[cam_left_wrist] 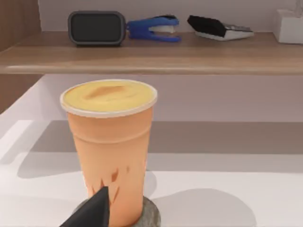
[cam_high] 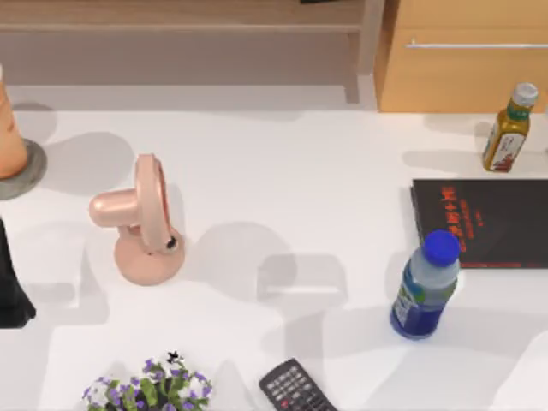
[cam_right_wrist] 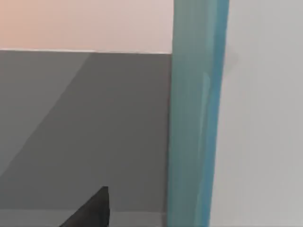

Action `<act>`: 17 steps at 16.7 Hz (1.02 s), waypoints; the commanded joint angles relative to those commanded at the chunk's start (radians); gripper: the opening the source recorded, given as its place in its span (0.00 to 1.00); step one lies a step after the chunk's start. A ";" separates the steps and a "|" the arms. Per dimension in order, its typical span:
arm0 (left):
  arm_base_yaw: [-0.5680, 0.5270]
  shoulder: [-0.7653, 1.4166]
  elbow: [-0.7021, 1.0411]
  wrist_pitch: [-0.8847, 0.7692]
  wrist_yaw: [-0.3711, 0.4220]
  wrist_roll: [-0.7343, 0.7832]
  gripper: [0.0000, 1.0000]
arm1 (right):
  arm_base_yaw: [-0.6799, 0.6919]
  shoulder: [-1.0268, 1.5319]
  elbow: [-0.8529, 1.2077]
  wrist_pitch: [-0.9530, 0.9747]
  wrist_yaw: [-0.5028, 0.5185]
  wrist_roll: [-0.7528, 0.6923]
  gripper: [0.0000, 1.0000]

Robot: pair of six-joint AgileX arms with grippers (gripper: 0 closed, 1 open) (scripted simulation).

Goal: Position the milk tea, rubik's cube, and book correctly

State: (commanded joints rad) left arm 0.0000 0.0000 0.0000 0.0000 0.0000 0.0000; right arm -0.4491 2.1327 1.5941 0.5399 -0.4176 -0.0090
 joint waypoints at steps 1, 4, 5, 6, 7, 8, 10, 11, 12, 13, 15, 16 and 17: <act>0.000 0.000 0.000 0.000 0.000 0.000 1.00 | 0.000 0.001 0.002 -0.001 0.000 0.000 1.00; 0.000 0.000 0.000 0.000 0.000 0.000 1.00 | 0.000 0.001 0.002 -0.001 0.000 0.000 1.00; 0.000 0.000 0.000 0.000 0.000 0.000 1.00 | 0.000 0.001 0.002 -0.001 0.000 0.000 0.92; 0.000 0.000 0.000 0.000 0.000 0.000 1.00 | 0.000 0.001 0.002 -0.001 0.000 0.000 0.85; 0.000 0.000 0.000 0.000 0.000 0.000 1.00 | 0.000 0.001 0.002 -0.001 0.000 0.000 0.77; 0.000 0.000 0.000 0.000 0.000 0.000 1.00 | 0.000 0.001 0.002 -0.001 0.000 0.000 0.70; 0.000 0.000 0.000 0.000 0.000 0.000 1.00 | 0.000 0.001 0.002 -0.001 0.000 0.000 0.55; 0.000 0.000 0.000 0.000 0.000 0.000 1.00 | 0.000 0.001 0.002 -0.001 0.000 0.000 0.47; 0.000 0.000 0.000 0.000 0.000 0.000 1.00 | 0.000 0.001 0.002 -0.001 0.000 0.000 0.40; 0.000 0.000 0.000 0.000 0.000 0.000 1.00 | 0.000 0.001 0.002 -0.001 0.000 0.000 0.32; 0.000 0.000 0.000 0.000 0.000 0.000 1.00 | 0.000 0.001 0.002 -0.001 0.000 0.000 0.17; 0.000 0.000 0.000 0.000 0.000 0.000 1.00 | 0.000 0.001 0.002 -0.001 0.000 0.000 0.10; 0.000 0.000 0.000 0.000 0.000 0.000 1.00 | 0.000 0.001 0.002 -0.001 0.000 0.000 0.02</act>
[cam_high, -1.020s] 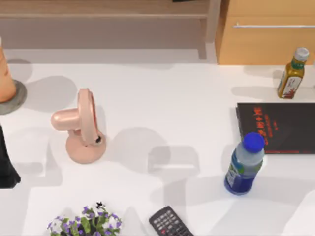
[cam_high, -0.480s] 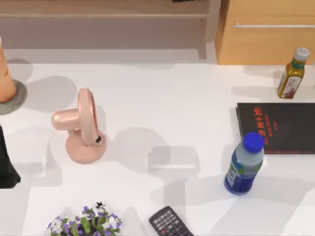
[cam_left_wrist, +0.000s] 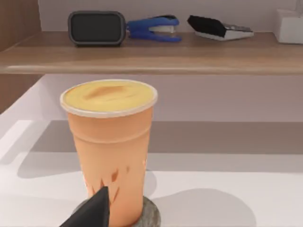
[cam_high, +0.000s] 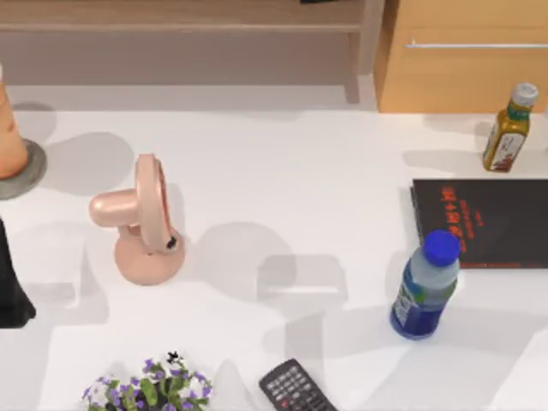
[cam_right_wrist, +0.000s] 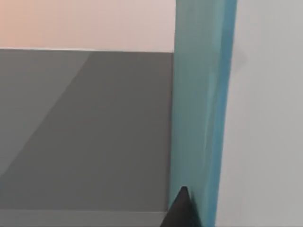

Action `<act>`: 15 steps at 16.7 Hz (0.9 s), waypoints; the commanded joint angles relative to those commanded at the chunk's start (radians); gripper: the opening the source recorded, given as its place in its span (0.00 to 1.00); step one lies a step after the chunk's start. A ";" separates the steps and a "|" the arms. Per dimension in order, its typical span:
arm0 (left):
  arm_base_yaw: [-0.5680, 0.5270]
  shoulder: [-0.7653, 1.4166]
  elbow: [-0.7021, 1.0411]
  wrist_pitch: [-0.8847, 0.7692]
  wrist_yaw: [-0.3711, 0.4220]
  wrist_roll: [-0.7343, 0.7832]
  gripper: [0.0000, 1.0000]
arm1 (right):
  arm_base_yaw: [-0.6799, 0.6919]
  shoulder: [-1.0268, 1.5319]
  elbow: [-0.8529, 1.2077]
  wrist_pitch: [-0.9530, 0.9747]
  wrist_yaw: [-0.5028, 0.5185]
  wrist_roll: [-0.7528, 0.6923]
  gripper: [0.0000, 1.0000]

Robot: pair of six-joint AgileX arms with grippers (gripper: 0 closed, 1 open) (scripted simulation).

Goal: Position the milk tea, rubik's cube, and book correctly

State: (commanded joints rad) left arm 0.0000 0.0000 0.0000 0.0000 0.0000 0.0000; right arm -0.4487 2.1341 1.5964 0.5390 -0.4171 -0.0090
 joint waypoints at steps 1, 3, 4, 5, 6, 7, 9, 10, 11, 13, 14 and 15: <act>0.000 0.000 0.000 0.000 0.000 0.000 1.00 | 0.000 0.000 0.000 0.000 0.000 0.000 0.00; 0.000 0.000 0.000 0.000 0.000 0.000 1.00 | 0.000 0.000 0.000 0.000 0.000 0.000 0.00; 0.000 0.000 0.000 0.000 0.000 0.000 1.00 | 0.000 0.000 0.000 0.000 0.000 0.000 0.00; 0.000 0.000 0.000 0.000 0.000 0.000 1.00 | 0.000 0.000 0.000 0.000 0.000 0.000 0.00; 0.000 0.000 0.000 0.000 0.000 0.000 1.00 | 0.000 0.000 0.000 0.000 0.000 0.000 0.00; 0.000 0.000 0.000 0.000 0.000 0.000 1.00 | 0.000 0.000 0.000 0.000 0.000 0.000 0.00; 0.000 0.000 0.000 0.000 0.000 0.000 1.00 | -0.003 -0.002 0.000 0.000 0.000 0.001 0.00; 0.000 0.000 0.000 0.000 0.000 0.000 1.00 | -0.004 -0.005 -0.002 -0.001 -0.001 0.001 0.00; 0.000 0.000 0.000 0.000 0.000 0.000 1.00 | -0.005 -0.012 -0.007 -0.004 -0.003 0.001 0.00; 0.000 0.000 0.000 0.000 0.000 0.000 1.00 | -0.009 -0.031 -0.018 -0.010 -0.006 0.002 0.00; 0.000 0.000 0.000 0.000 0.000 0.000 1.00 | -0.011 -0.040 -0.025 -0.013 -0.008 0.002 0.00; 0.000 0.000 0.000 0.000 0.000 0.000 1.00 | -0.012 -0.046 -0.029 -0.015 -0.010 0.002 0.00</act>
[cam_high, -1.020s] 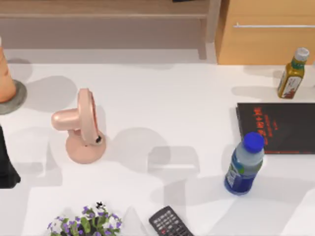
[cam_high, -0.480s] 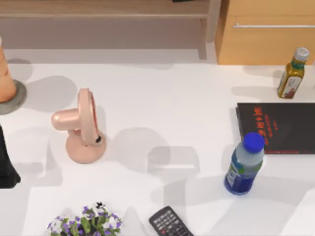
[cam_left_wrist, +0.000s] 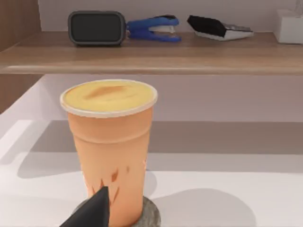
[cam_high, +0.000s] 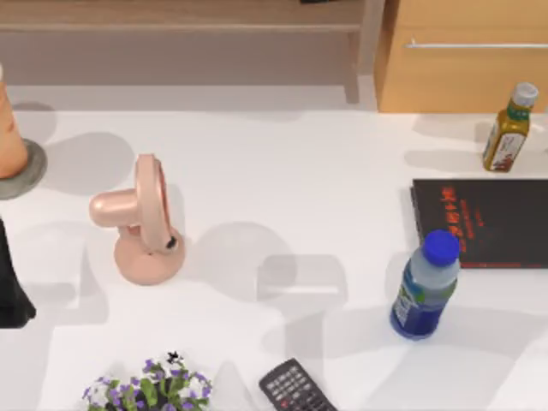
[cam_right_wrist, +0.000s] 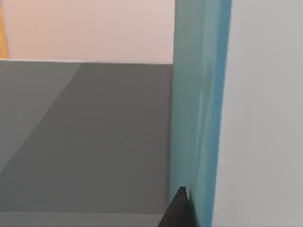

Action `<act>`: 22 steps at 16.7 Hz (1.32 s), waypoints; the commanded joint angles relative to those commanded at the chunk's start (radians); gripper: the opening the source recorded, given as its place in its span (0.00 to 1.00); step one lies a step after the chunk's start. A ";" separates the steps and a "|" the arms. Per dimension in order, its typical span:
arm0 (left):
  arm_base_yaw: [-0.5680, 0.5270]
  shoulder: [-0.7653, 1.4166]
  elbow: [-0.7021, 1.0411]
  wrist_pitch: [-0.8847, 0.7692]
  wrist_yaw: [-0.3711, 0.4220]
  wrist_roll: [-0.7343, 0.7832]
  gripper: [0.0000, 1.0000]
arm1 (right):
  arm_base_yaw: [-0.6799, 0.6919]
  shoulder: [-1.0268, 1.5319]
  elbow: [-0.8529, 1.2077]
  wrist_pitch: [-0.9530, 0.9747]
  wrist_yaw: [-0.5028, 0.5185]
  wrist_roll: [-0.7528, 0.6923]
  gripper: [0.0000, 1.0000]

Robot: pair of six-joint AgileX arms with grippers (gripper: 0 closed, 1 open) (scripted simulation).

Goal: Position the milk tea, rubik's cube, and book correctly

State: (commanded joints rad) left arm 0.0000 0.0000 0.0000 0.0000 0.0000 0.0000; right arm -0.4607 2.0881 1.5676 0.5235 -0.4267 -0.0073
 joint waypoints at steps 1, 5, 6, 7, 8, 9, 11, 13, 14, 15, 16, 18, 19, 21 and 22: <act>0.000 0.000 0.000 0.000 0.000 0.000 1.00 | 0.000 -0.001 0.000 0.000 0.000 0.000 0.00; 0.000 0.000 0.000 0.000 0.000 0.000 1.00 | 0.005 -0.006 0.002 0.000 0.007 0.011 0.00; 0.000 0.000 0.000 0.000 0.000 0.000 1.00 | 0.006 -0.026 -0.001 0.001 0.021 0.031 0.00; 0.000 0.000 0.000 0.000 0.000 0.000 1.00 | 0.011 -0.056 -0.005 0.003 0.040 0.061 0.00; 0.000 0.000 0.000 0.000 0.000 0.000 1.00 | 0.021 -0.096 -0.013 0.007 0.062 0.102 0.00; 0.000 0.000 0.000 0.000 0.000 0.000 1.00 | 0.035 -0.145 -0.024 0.011 0.088 0.153 0.00; 0.000 0.000 0.000 0.000 0.000 0.000 1.00 | 0.074 -0.259 -0.063 0.024 0.147 0.285 0.00; 0.000 0.000 0.000 0.000 0.000 0.000 1.00 | 0.127 -0.387 -0.129 0.042 0.215 0.451 0.00; 0.000 0.000 0.000 0.000 0.000 0.000 1.00 | 0.159 -0.454 -0.175 0.053 0.252 0.544 0.00; 0.000 0.000 0.000 0.000 0.000 0.000 1.00 | 0.196 -0.520 -0.228 0.065 0.292 0.641 0.00; 0.000 0.000 0.000 0.000 0.000 0.000 1.00 | 0.239 -0.585 -0.288 0.078 0.333 0.742 0.00; 0.000 0.000 0.000 0.000 0.000 0.000 1.00 | 0.336 -0.698 -0.431 0.107 0.420 0.950 0.00; 0.000 0.000 0.000 0.000 0.000 0.000 1.00 | 0.390 -0.741 -0.513 0.121 0.465 1.052 0.00; 0.000 0.000 0.000 0.000 0.000 0.000 1.00 | 0.500 -0.795 -0.691 0.148 0.554 1.243 0.00; 0.000 0.000 0.000 0.000 0.000 0.000 1.00 | 0.554 -0.806 -0.782 0.159 0.596 1.329 0.00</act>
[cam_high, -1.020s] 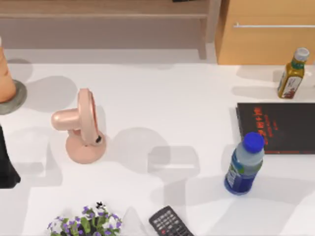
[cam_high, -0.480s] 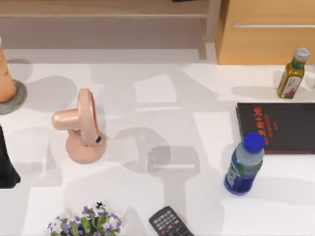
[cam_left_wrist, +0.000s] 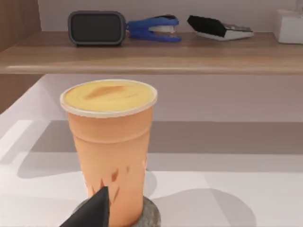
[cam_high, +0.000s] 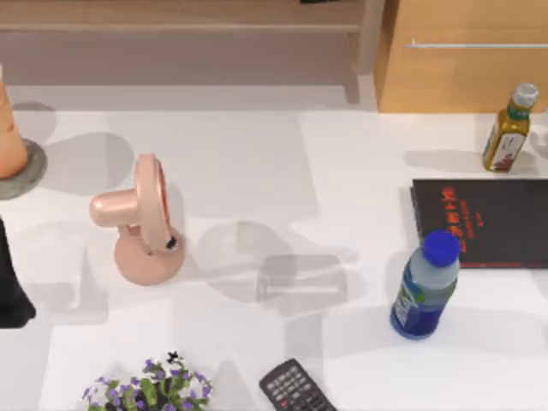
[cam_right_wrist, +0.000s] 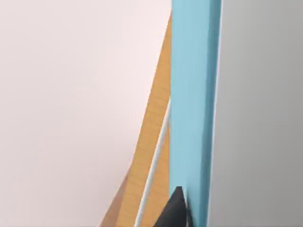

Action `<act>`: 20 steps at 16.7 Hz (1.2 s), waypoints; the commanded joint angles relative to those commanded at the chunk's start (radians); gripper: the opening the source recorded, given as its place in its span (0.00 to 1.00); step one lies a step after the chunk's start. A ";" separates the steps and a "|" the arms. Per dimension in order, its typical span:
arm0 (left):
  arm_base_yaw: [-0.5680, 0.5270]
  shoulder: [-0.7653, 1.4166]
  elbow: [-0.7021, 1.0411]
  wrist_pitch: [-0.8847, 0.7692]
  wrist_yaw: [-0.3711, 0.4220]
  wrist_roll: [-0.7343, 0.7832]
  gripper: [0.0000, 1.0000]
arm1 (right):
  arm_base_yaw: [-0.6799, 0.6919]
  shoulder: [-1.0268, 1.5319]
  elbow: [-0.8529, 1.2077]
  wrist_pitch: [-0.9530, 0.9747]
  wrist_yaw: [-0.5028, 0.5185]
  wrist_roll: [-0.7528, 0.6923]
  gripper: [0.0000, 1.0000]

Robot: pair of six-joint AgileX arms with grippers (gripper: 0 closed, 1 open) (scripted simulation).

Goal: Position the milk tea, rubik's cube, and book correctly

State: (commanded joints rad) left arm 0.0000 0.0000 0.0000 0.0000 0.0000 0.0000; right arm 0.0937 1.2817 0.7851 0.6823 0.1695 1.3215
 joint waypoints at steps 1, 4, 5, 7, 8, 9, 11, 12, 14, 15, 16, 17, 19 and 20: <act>0.000 0.000 0.000 0.000 0.000 0.000 1.00 | 0.052 -0.001 -0.090 0.009 0.040 0.080 0.00; 0.000 0.000 0.000 0.000 0.000 0.000 1.00 | 0.185 0.055 -0.316 0.032 0.137 0.281 0.00; 0.000 0.000 0.000 0.000 0.000 0.000 1.00 | 0.218 0.090 -0.372 0.039 0.159 0.332 0.00; 0.000 0.000 0.000 0.000 0.000 0.000 1.00 | 0.263 0.179 -0.453 0.054 0.183 0.404 0.00; 0.000 0.000 0.000 0.000 0.000 0.000 1.00 | 0.274 0.226 -0.477 0.061 0.187 0.425 0.00; 0.000 0.000 0.000 0.000 0.000 0.000 1.00 | 0.278 0.270 -0.492 0.068 0.185 0.438 0.00; 0.000 0.000 0.000 0.000 0.000 0.000 1.00 | 0.271 0.326 -0.493 0.078 0.176 0.449 0.00; 0.000 0.000 0.000 0.000 0.000 0.000 1.00 | 0.268 0.338 -0.490 0.081 0.173 0.450 0.00; 0.000 0.000 0.000 0.000 0.000 0.000 1.00 | 0.267 0.339 -0.489 0.081 0.173 0.450 0.00; 0.000 0.000 0.000 0.000 0.000 0.000 1.00 | 0.267 0.339 -0.489 0.081 0.173 0.450 0.00; 0.000 0.000 0.000 0.000 0.000 0.000 1.00 | 0.267 0.339 -0.489 0.081 0.173 0.450 0.00; 0.000 0.000 0.000 0.000 0.000 0.000 1.00 | 0.268 0.337 -0.490 0.080 0.173 0.449 0.00; 0.000 0.000 0.000 0.000 0.000 0.000 1.00 | 0.267 0.347 -0.485 0.086 0.170 0.448 0.00; 0.000 0.000 0.000 0.000 0.000 0.000 1.00 | 0.264 0.356 -0.480 0.091 0.168 0.447 0.00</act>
State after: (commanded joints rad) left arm 0.0000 0.0000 0.0000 0.0000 0.0000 0.0000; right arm 0.3578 1.6380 0.3051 0.7734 0.3377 1.7689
